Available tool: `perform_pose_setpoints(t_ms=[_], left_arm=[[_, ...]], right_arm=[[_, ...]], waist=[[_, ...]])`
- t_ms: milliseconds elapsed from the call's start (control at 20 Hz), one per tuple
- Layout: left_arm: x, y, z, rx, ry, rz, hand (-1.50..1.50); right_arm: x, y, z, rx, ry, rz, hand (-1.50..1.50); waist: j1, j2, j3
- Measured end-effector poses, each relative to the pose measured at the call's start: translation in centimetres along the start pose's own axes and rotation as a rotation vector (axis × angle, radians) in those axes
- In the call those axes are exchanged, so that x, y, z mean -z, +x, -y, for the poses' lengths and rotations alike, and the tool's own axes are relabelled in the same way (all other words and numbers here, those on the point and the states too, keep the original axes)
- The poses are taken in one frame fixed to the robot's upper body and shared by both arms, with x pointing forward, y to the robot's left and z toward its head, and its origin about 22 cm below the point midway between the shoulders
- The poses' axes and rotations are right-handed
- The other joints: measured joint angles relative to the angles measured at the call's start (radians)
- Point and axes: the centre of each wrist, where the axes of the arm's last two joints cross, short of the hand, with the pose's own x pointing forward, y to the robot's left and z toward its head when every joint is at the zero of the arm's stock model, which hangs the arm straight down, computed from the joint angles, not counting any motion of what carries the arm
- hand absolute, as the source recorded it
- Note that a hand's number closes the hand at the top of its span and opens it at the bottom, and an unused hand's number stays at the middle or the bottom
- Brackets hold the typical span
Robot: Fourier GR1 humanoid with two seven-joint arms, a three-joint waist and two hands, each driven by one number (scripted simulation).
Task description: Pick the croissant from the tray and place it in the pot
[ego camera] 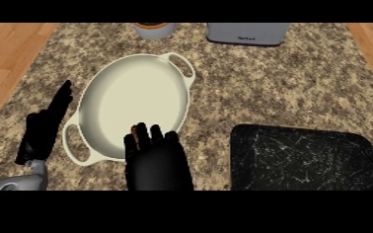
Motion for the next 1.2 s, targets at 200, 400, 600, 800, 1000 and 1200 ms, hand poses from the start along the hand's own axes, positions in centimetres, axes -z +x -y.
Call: perform_pose_setpoints(t_ms=[200, 400, 600, 800, 1000, 1200], left_arm=[[0.2, 0.1, 0.2, 0.005, 0.002, 0.003, 0.00], [0.3, -0.2, -0.3, 0.002, 0.012, -0.001, 0.00], [0.6, -0.2, -0.3, -0.004, 0.016, 0.004, 0.00], [0.3, -0.3, -0.1, -0.004, 0.011, 0.005, 0.00], [0.1, 0.2, -0.2, 0.003, 0.016, 0.010, 0.00], [0.2, 0.5, 0.0, 0.002, 0.012, 0.018, 0.00]], right_arm=[[0.8, 0.5, 1.1, 0.049, -0.074, 0.001, 1.50], [2.2, 1.0, 2.2, 0.084, -0.133, 0.004, 1.50], [4.8, 1.2, 3.2, 0.107, -0.177, -0.017, 1.50], [7.3, 1.4, 3.3, 0.116, -0.185, -0.037, 1.50], [10.3, 1.1, 3.0, 0.116, -0.183, -0.076, 1.50], [13.2, 0.3, 2.2, 0.126, -0.159, -0.113, 1.50]], waist=[[-0.002, 0.004, 0.000], [-0.005, 0.008, 0.000], [-0.007, 0.013, 0.000], [-0.007, 0.015, 0.001], [-0.008, 0.018, 0.001], [-0.004, 0.023, 0.001]])
